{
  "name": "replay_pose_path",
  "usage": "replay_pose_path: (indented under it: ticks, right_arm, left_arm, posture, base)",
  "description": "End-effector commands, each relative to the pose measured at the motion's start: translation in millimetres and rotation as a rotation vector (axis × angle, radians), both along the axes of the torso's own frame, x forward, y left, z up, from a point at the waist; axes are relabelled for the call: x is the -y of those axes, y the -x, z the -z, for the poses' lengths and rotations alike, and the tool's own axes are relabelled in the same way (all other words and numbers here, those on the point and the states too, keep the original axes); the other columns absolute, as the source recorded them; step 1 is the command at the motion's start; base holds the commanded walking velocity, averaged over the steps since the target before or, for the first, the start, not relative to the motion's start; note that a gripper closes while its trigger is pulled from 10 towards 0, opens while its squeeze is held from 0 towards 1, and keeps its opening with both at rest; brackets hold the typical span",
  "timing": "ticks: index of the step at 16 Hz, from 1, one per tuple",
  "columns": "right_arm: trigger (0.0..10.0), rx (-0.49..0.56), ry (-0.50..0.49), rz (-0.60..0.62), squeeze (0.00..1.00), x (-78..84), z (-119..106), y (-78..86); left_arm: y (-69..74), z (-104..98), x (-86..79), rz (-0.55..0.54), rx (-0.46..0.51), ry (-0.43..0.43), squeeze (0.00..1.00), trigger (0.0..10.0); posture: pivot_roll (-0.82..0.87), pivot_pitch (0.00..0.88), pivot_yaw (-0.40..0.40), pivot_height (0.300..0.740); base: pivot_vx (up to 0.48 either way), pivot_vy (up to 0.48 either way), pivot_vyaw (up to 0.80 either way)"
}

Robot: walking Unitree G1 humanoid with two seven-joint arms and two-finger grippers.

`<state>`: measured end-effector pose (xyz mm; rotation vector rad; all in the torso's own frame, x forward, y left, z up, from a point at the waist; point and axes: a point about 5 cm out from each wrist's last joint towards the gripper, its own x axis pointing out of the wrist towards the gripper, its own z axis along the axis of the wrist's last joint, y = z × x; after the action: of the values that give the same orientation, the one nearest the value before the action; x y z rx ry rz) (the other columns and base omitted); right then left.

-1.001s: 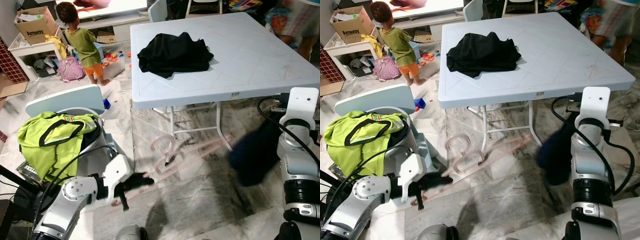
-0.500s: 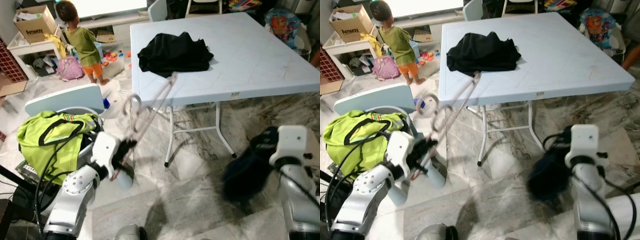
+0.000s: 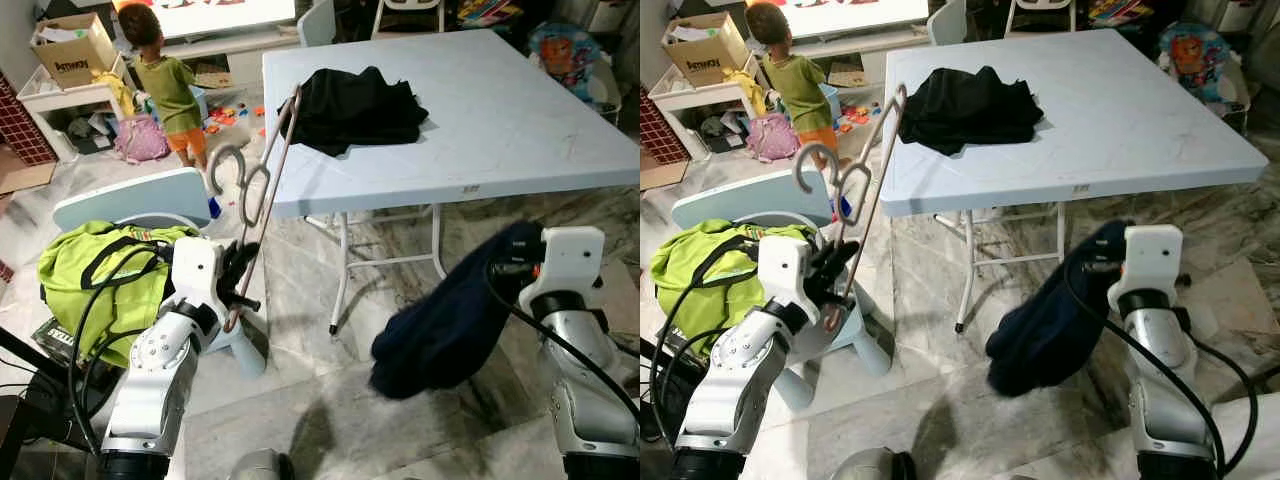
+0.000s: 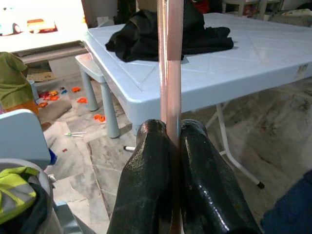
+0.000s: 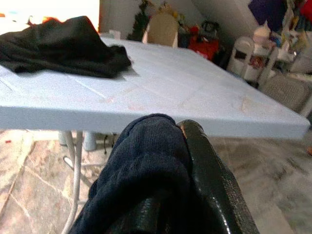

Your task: Hang hanger

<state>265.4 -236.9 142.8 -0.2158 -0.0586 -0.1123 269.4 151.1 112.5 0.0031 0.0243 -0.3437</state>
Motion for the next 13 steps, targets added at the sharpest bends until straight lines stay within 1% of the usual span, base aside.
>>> replay_pose_path:
  ticks: [1, 6, 8, 10, 13]
  right_arm:
    - [10.0, 0.073, 0.017, -0.032, 0.00, -6.5, -16.7, -3.3]
    - [10.0, 0.108, 0.009, -0.049, 0.00, -15.2, -25.6, -9.6]
    - [10.0, 0.120, 0.006, -0.052, 0.00, -16.1, -28.6, -10.7]
    - [10.0, 0.129, 0.012, -0.038, 0.00, -14.5, -31.4, -12.2]
    - [10.0, 0.129, 0.018, 0.023, 0.00, -4.8, -33.9, -16.6]
  left_arm:
    - [-3.2, -10.7, -1.6, -0.011, 0.037, 0.001, 0.00, 10.0]
    - [-4.0, -14.0, 0.5, 0.001, 0.039, 0.012, 0.00, 10.0]
    - [-4.8, -14.7, 1.6, 0.003, 0.040, 0.015, 0.00, 10.0]
    - [-5.1, -15.1, 2.2, 0.003, 0.041, 0.017, 0.00, 10.0]
    - [-4.8, -14.7, 5.5, 0.009, 0.038, 0.020, 0.00, 10.0]
  posture:
    - [-0.01, 0.000, 0.054, 0.740]
    - [-0.01, 0.000, 0.057, 0.740]
    - [-0.01, 0.000, 0.057, 0.740]
    - [-0.01, 0.000, 0.057, 0.740]
    - [-0.01, 0.000, 0.052, 0.740]
  base:
    - [0.262, 0.000, 0.40]
    - [0.298, 0.000, 0.68]
    - [0.322, 0.000, 0.60]
    - [0.330, 0.000, 0.00]
    - [0.381, 0.000, 0.00]
